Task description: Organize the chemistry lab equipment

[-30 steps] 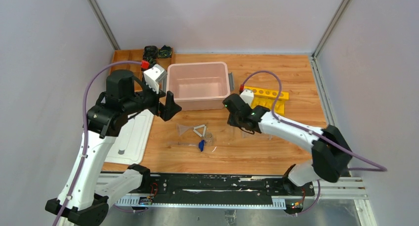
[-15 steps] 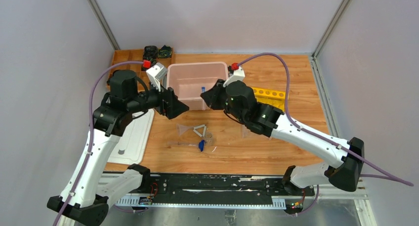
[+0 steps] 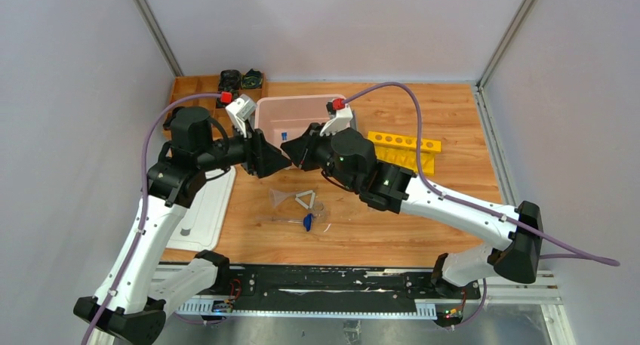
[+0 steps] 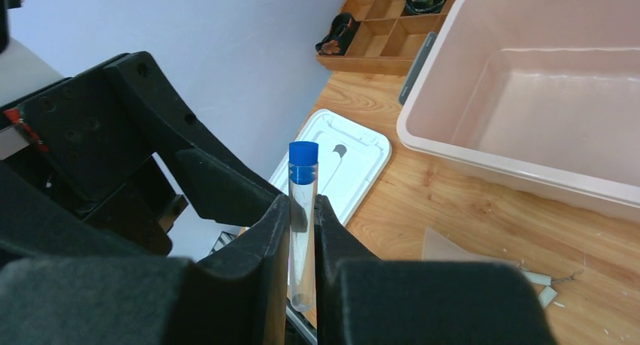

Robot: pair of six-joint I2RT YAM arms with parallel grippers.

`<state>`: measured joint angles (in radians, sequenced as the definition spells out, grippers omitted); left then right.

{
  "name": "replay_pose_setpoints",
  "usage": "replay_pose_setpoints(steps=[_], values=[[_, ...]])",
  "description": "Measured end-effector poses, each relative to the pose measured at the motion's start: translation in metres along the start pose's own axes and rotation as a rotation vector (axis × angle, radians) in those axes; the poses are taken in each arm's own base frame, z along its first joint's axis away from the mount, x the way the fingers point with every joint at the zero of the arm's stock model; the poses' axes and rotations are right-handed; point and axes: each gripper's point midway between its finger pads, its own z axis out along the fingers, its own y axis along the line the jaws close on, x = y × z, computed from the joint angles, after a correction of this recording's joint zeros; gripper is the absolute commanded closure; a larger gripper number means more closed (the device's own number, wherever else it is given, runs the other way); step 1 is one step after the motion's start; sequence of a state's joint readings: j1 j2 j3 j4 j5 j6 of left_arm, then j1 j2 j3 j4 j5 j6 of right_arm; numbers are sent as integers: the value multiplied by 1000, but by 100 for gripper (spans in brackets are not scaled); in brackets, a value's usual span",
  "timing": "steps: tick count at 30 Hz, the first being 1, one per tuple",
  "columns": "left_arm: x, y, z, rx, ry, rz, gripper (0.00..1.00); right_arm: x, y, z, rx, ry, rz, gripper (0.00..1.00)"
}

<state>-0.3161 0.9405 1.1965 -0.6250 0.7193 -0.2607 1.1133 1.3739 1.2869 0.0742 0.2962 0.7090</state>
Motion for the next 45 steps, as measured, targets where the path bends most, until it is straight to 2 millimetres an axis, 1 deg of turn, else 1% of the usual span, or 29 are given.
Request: replay_pose_setpoints(steps=[3, 9, 11, 13, 14, 15, 16, 17, 18, 22, 24, 28, 30, 33, 36, 37, 39, 42, 44, 45], values=[[1, 0, 2, 7, -1, -9, 45, 1, 6, -1, -17, -4, 2, 100], [5, 0, 4, 17, 6, -29, 59, -2, 16, -3, -44, -20, 8, 100], [5, 0, 4, 21, 6, -32, 67, -2, 17, -3, -48, -25, 10, 100], [6, 0, 5, 24, 7, -37, 81, -3, 19, -3, -53, -28, 9, 100], [7, 0, 5, 27, 8, -44, 88, -3, 19, -3, -54, -29, 6, 96], [8, 3, 6, 14, 8, -45, 93, -3, 19, -4, -53, -31, -1, 89], [8, 4, 6, 13, 8, -52, 97, -4, 19, -4, -51, -32, -5, 80], [8, 5, 6, 10, 6, -48, 100, -4, 18, -4, -47, -33, -9, 71], [8, 5, 6, 10, 8, -48, 100, -3, 17, -4, -43, -33, -10, 65], [11, 6, 6, 12, 16, -12, 100, 0, 9, -7, 5, 22, -27, 52], [13, 7, 5, 11, 27, 9, 100, -5, 6, -9, 23, 60, -36, 50], [20, 9, 3, 18, 53, 62, 100, -20, 6, -7, 26, 126, -40, 49], [22, 9, 2, 22, 62, 84, 100, -22, 5, -5, 22, 161, -46, 49], [26, 9, 0, 26, 79, 105, 100, -14, 7, -3, 1, 241, -62, 49], [25, 7, -1, 33, 81, 120, 100, 2, 8, -1, -15, 319, -77, 50], [25, 7, -1, 34, 82, 126, 100, 8, 8, -1, -18, 345, -81, 52], [28, 7, -2, 30, 91, 127, 100, 15, 8, 0, -29, 378, -83, 59], [31, 8, -3, 29, 102, 131, 100, 18, 11, 0, -50, 401, -83, 67], [32, 8, -3, 31, 106, 133, 100, 19, 12, 0, -58, 407, -82, 74], [32, 7, -4, 31, 107, 134, 100, 20, 14, -1, -66, 412, -80, 80]])
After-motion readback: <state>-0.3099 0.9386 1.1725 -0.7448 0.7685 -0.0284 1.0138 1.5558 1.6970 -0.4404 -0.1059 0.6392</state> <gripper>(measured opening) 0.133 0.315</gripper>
